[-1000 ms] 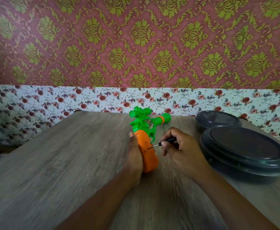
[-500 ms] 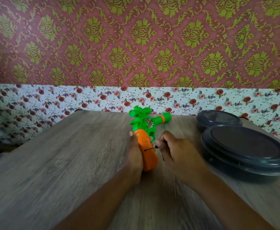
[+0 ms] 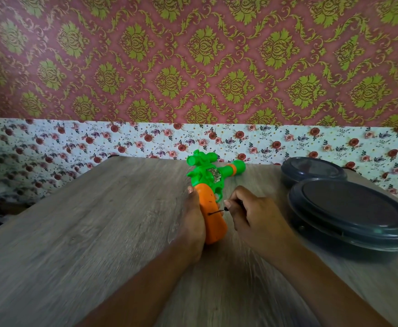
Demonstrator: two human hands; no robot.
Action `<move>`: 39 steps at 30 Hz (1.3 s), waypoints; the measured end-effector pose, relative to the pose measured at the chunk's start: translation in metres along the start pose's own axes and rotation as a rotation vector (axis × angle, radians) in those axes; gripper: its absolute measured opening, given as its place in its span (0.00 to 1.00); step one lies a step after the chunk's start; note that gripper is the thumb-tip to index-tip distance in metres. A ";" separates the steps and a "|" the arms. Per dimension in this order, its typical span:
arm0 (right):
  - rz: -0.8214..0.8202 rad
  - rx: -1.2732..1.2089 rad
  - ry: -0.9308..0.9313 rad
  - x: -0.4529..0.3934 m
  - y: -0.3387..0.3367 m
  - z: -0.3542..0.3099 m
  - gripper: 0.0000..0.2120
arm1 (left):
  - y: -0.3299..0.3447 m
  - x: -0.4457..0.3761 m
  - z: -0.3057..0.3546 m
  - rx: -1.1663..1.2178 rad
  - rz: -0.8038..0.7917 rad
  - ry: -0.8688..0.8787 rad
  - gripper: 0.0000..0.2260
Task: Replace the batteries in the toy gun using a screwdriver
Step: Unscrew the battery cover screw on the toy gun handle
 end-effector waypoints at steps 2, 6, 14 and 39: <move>-0.002 0.007 -0.001 0.000 0.001 0.000 0.06 | 0.000 0.000 0.000 -0.017 0.000 0.011 0.40; -0.032 0.102 0.007 0.001 0.003 -0.001 0.11 | 0.001 0.001 0.002 -0.046 -0.012 0.013 0.34; -0.066 0.154 0.067 -0.001 0.002 0.003 0.10 | 0.003 -0.001 0.000 -0.052 -0.017 0.046 0.37; 0.023 -0.304 0.088 -0.001 0.000 0.000 0.06 | 0.005 -0.003 0.001 -0.036 -0.077 0.051 0.36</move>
Point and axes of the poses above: each hand's wrist, its own x-axis away from the middle knuckle, its own y-axis out of the palm, z = x × y, the point moved 9 cm from there along -x, towards the middle knuckle, and after that the axes turned 3 degrees about z, right-handed, at the moved point
